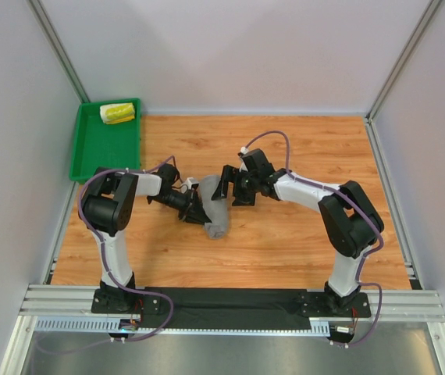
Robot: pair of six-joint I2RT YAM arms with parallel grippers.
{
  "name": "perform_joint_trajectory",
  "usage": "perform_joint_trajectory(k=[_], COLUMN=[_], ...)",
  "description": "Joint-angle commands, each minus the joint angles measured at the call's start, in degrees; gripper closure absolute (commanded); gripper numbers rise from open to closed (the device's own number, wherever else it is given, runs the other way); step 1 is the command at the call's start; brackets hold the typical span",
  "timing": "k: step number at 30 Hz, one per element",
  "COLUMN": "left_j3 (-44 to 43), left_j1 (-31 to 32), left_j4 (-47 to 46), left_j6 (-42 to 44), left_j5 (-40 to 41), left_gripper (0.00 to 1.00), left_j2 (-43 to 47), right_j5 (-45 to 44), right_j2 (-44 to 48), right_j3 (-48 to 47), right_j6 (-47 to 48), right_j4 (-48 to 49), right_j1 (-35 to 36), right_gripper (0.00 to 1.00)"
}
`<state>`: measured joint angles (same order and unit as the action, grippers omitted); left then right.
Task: Roll the towels
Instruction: Roll the towel
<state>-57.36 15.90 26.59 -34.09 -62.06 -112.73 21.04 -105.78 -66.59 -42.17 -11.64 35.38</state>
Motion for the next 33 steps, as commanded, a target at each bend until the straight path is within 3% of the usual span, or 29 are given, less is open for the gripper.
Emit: perform_joint_trajectory(k=[1, 5, 10, 16, 21, 26, 27, 28, 31, 33], left_j3=[-1.9, -3.2, -3.7, -5.9, -6.3, -6.7, -6.8, -7.0, -8.2, -8.1], left_j1=[0.0, 0.0, 0.5, 4.7, 5.6, 6.1, 6.2, 6.9, 8.1, 8.1], left_j4=[3.3, 7.0, 7.8, 10.3, 9.9, 9.0, 8.4, 8.0, 9.1, 10.7], left_j6=[4.4, 5.3, 5.5, 6.3, 5.7, 5.8, 5.8, 5.8, 6.1, 6.0], left_j5=[18.5, 27.1, 31.2, 37.3, 38.8, 37.3, 36.8, 36.6, 37.5, 40.6], left_gripper=[0.99, 0.87, 0.76, 0.75, 0.75, 0.75, 0.75, 0.75, 0.75, 0.75], left_j2=[-1.3, 1.0, 2.2, 1.8, 2.8, 4.3, 4.6, 4.8, 5.6, 7.1], right_j5=[-3.2, -6.3, -7.2, -4.3, -2.5, -1.2, -1.1, -0.8, 1.5, 3.6], right_j2=[-2.2, -2.9, -2.7, -3.6, -5.7, -6.7, -7.0, -7.3, -7.6, -7.1], right_j3=[-2.4, -1.9, 0.6, 2.8, 3.8, 5.3, 5.6, 5.9, 8.0, 9.6], right_j6=[1.0, 1.9, 1.8, 0.4, -0.6, -1.7, -2.1, -2.5, -4.4, -4.8], right_j4=[-0.8, -4.3, -3.9, -0.3, 2.5, 4.9, 5.3, 6.4, 10.6, 13.3], right_j1=[1.3, 1.5, 0.9, 0.9, 0.9, 1.9, 2.2, 2.5, 2.9, 2.9], right_gripper=[0.12, 0.15, 0.16, 0.19, 0.34, 0.4, 0.43, 0.54, 0.76, 0.83])
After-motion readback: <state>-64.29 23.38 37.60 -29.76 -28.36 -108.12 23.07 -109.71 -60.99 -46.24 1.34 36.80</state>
